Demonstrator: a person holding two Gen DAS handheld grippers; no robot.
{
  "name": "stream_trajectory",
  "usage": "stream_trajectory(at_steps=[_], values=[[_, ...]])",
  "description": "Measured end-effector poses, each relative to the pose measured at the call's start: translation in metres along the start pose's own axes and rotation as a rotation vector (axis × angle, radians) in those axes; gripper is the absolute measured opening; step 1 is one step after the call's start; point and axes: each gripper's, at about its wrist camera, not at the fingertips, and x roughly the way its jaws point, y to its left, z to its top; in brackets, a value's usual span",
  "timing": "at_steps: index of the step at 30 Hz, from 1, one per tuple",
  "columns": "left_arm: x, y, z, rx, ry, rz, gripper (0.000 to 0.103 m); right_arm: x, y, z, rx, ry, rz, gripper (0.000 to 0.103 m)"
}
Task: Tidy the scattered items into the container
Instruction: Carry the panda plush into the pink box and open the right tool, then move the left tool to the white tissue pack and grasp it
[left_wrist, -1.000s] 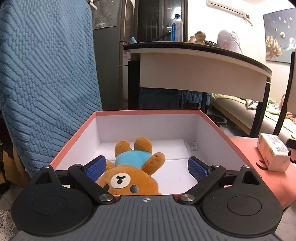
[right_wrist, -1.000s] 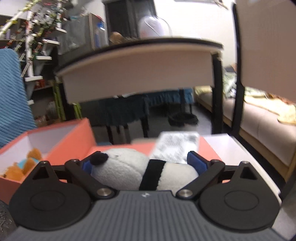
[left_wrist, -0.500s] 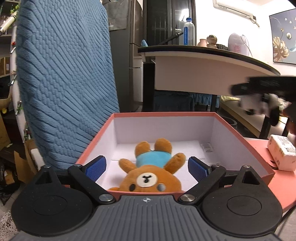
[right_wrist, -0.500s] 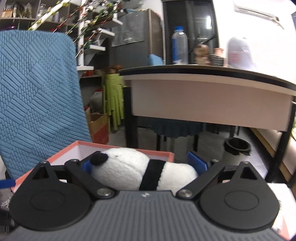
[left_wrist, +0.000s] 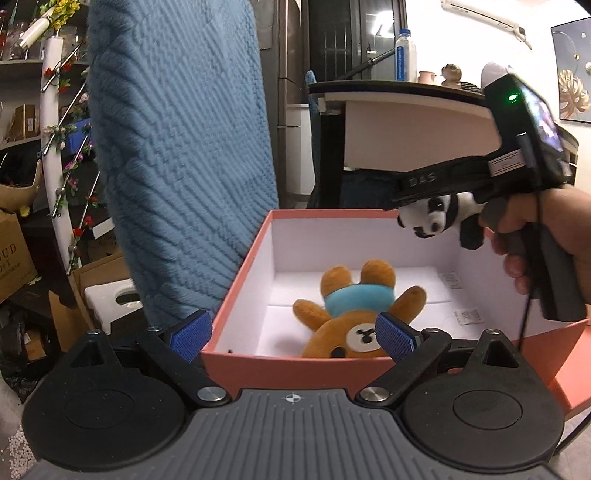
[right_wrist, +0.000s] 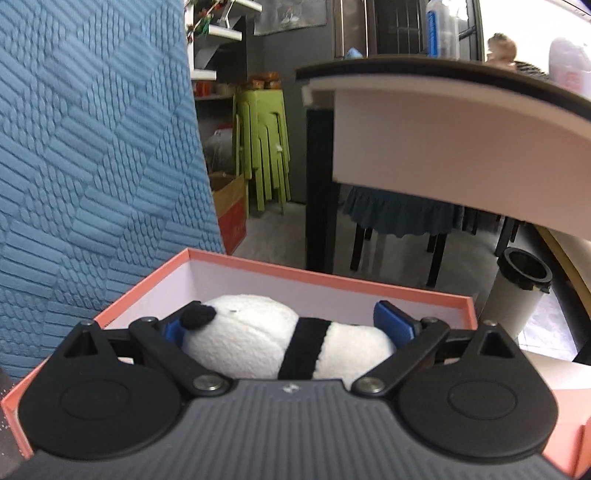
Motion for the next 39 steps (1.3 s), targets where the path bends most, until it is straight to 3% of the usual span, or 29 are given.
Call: stream_trajectory(at_steps=[14, 19, 30, 39], values=[[0.001, -0.003, -0.004, 0.052, 0.001, -0.011, 0.097, 0.079, 0.005, -0.011, 0.031, 0.145, -0.012, 0.099], [0.002, -0.006, -0.003, 0.049, -0.002, -0.014, 0.097, 0.076, -0.002, -0.008, 0.054, 0.143, 0.001, 0.103], [0.001, -0.025, 0.005, 0.018, -0.022, -0.016, 0.097, -0.002, -0.038, -0.011, 0.078, 0.06, -0.033, 0.103], [-0.002, -0.07, 0.012, 0.034, -0.052, -0.047, 0.097, -0.087, -0.083, -0.025, 0.122, -0.02, -0.072, 0.103]])
